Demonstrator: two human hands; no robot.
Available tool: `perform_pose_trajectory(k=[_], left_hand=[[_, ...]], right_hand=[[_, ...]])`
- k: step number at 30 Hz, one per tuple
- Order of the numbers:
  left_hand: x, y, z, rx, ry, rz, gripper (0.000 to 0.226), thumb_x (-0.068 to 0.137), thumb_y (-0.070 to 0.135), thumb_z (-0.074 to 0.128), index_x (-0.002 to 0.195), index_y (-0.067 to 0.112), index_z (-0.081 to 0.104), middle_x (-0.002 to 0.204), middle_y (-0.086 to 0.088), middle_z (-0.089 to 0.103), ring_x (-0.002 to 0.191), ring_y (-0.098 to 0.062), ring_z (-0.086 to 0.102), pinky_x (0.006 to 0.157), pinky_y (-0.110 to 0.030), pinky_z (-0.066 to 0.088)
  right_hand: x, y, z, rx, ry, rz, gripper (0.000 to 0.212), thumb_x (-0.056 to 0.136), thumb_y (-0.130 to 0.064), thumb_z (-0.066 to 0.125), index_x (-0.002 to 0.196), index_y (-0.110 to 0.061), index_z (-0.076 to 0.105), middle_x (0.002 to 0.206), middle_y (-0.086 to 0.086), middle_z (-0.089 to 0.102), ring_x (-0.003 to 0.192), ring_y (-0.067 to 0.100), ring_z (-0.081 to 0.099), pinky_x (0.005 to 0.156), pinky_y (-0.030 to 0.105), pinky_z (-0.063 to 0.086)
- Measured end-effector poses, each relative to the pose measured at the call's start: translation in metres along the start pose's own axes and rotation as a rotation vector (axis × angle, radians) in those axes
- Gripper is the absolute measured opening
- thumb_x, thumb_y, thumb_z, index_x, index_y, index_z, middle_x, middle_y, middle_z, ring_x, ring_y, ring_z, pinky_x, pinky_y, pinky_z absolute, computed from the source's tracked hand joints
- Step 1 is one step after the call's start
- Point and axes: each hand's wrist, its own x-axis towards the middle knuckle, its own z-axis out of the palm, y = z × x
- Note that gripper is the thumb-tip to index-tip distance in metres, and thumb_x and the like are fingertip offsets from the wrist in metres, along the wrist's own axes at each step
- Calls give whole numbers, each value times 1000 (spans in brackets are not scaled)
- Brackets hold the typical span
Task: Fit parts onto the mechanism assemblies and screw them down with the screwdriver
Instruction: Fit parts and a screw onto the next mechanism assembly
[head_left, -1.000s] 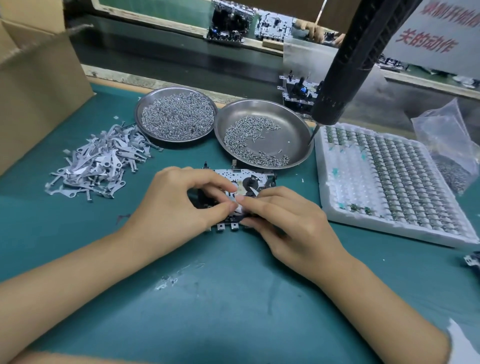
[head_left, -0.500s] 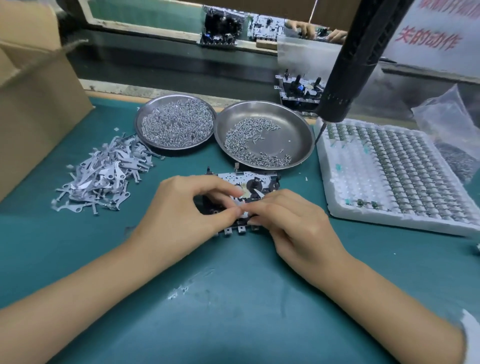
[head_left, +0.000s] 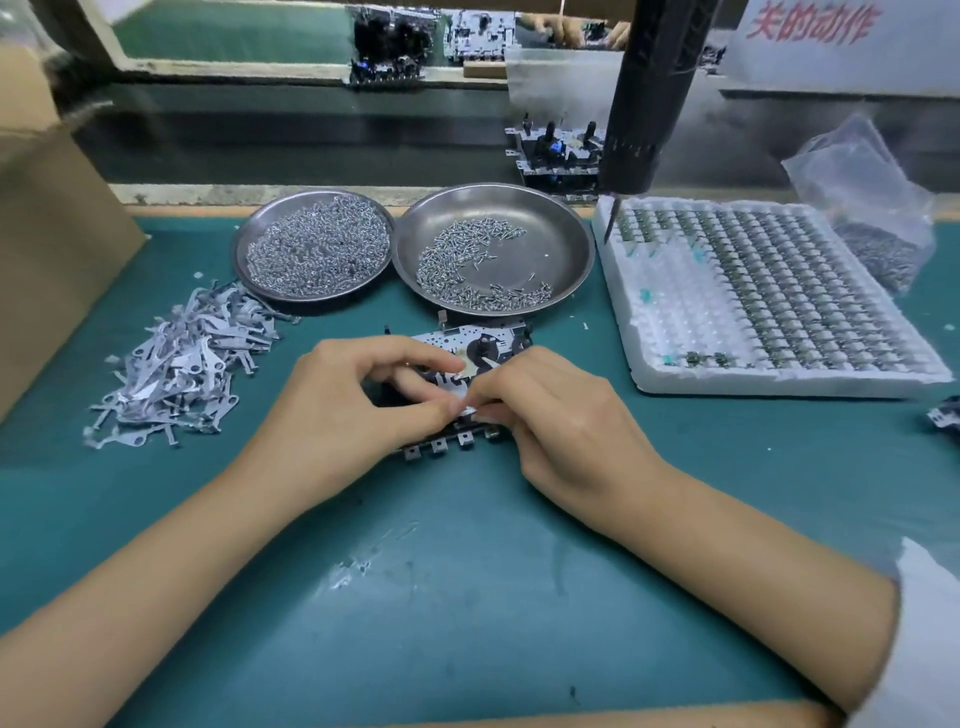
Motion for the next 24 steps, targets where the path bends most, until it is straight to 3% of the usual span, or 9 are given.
perform_pose_trajectory(k=[4, 7, 9, 12, 18, 24], left_hand=[[0, 1, -1, -21, 5, 2, 27, 72, 15, 80, 88, 36, 73, 69, 6, 73, 65, -1, 62, 66, -11, 47], [0, 2, -1, -37, 21, 2, 26, 70, 20, 81, 89, 35, 72, 71, 7, 73, 66, -5, 64, 66, -17, 53], [0, 2, -1, -14, 37, 15, 26, 70, 22, 81, 90, 36, 71, 71, 9, 73, 65, -1, 62, 66, -14, 51], [-1, 1, -1, 19, 48, 15, 25, 69, 27, 81, 89, 37, 71, 70, 12, 73, 63, 4, 60, 68, -9, 47], [1, -4, -2, 1, 7, -6, 24, 72, 28, 80, 91, 40, 71, 70, 9, 72, 66, 1, 62, 71, -17, 47], [4, -4, 0, -10, -23, -10, 24, 67, 37, 75, 90, 40, 70, 70, 11, 72, 69, 4, 63, 75, -23, 43]], right_hand=[[2, 2, -2, 51, -6, 7, 8, 83, 7, 62, 90, 5, 66, 81, 14, 64, 76, 33, 60, 63, 44, 51], [2, 7, -4, 120, -4, 44, 10, 83, 1, 69, 92, 5, 67, 87, 14, 64, 82, 32, 60, 75, 39, 50], [2, 10, -6, 140, -5, 57, 10, 82, -2, 71, 89, 5, 69, 89, 13, 64, 83, 29, 61, 78, 31, 49], [0, 10, -6, 118, -25, 67, 10, 83, -5, 71, 84, 4, 70, 89, 13, 65, 83, 27, 62, 77, 26, 48], [0, 0, 2, -37, 3, 61, 11, 86, 1, 60, 80, 9, 66, 86, 20, 63, 77, 35, 60, 63, 43, 52], [-1, 0, 5, -39, 28, 83, 9, 84, 2, 61, 78, 7, 65, 83, 18, 61, 73, 34, 58, 59, 42, 51]])
